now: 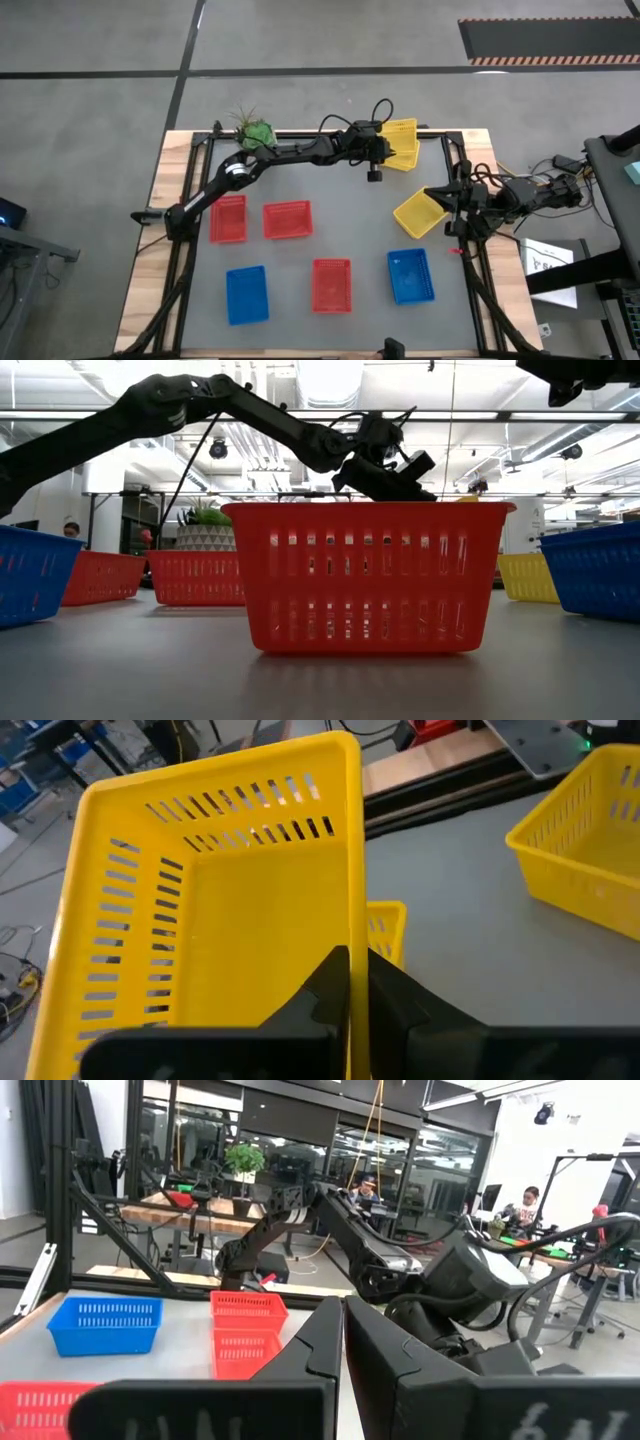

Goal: Stack baskets by color
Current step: Stack the top left yellow bin on top of the top right yellow bin

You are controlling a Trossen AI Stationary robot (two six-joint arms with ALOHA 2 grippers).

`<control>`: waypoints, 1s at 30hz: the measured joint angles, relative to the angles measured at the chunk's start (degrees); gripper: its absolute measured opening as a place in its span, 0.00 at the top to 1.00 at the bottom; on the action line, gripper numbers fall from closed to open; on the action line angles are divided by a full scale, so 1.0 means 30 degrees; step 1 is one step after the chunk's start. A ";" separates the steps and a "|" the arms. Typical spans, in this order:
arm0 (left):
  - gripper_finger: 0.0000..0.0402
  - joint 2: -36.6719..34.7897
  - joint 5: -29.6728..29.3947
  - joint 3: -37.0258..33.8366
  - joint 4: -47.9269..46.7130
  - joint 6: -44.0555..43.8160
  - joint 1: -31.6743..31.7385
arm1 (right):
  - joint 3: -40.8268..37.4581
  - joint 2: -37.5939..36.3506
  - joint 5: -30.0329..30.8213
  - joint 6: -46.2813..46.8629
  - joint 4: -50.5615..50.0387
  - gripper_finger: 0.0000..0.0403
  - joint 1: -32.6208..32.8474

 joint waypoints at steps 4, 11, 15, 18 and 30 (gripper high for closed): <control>1.00 0.0000 -0.0015 -0.0007 0.0110 -0.0015 0.0000 | 0.0000 0.0000 0.0000 0.0036 0.0007 0.98 0.0000; 1.00 0.0000 -0.0017 -0.0015 0.0123 -0.0006 0.0029 | 0.0000 0.0000 0.0000 0.0038 0.0007 0.98 0.0000; 1.00 0.0000 -0.0020 -0.0015 0.0135 -0.0006 0.0069 | 0.0007 0.0000 0.0000 0.0038 0.0007 0.98 0.0001; 1.00 0.0000 -0.0013 -0.0021 0.0142 -0.0006 0.0149 | 0.0007 0.0000 0.0000 0.0038 0.0007 0.98 0.0000; 1.00 0.0109 0.0214 -0.0022 0.0498 -0.0013 0.0256 | 0.0015 0.0000 0.0000 0.0042 0.0015 0.98 0.0004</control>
